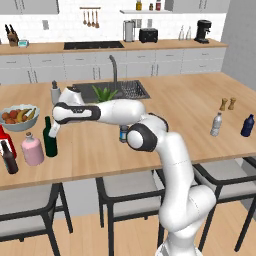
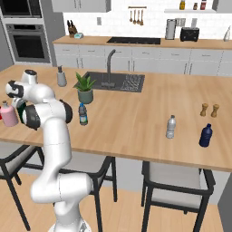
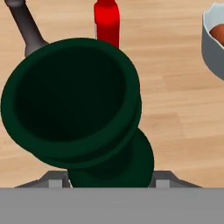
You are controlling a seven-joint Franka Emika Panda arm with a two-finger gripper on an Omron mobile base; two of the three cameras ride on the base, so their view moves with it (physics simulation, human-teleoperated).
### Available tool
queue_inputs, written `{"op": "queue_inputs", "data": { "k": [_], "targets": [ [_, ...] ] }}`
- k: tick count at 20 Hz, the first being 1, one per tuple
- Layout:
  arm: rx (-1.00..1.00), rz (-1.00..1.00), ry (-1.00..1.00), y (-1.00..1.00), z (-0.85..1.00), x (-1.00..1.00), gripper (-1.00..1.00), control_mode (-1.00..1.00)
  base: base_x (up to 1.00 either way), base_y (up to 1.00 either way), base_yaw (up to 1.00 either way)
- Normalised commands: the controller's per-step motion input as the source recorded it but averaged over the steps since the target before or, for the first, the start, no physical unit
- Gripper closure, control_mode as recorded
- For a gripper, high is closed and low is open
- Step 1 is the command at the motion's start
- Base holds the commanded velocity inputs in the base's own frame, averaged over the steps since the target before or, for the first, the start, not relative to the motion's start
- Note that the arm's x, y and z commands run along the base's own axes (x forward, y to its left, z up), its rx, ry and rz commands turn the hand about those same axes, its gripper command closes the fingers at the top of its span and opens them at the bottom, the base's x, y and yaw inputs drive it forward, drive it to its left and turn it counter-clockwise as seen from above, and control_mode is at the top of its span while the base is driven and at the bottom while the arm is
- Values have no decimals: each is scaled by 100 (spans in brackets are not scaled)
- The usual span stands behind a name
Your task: Move the plastic bottles in the middle to the plastics group, and the glass bottles in the middle to the glass group.
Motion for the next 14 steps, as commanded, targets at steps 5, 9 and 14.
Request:
{"op": "queue_inputs", "data": {
  "k": [5, 9, 14],
  "targets": [
    [0, 0, 0, 0, 0, 0, -100, -100, 0, 0, 0],
    [-2, 0, 2, 3, 1, 0, -100, -100, 0, 0, 0],
    [-3, 0, 0, 2, 12, 0, -100, -100, 0, 0, 0]
  ]
}}
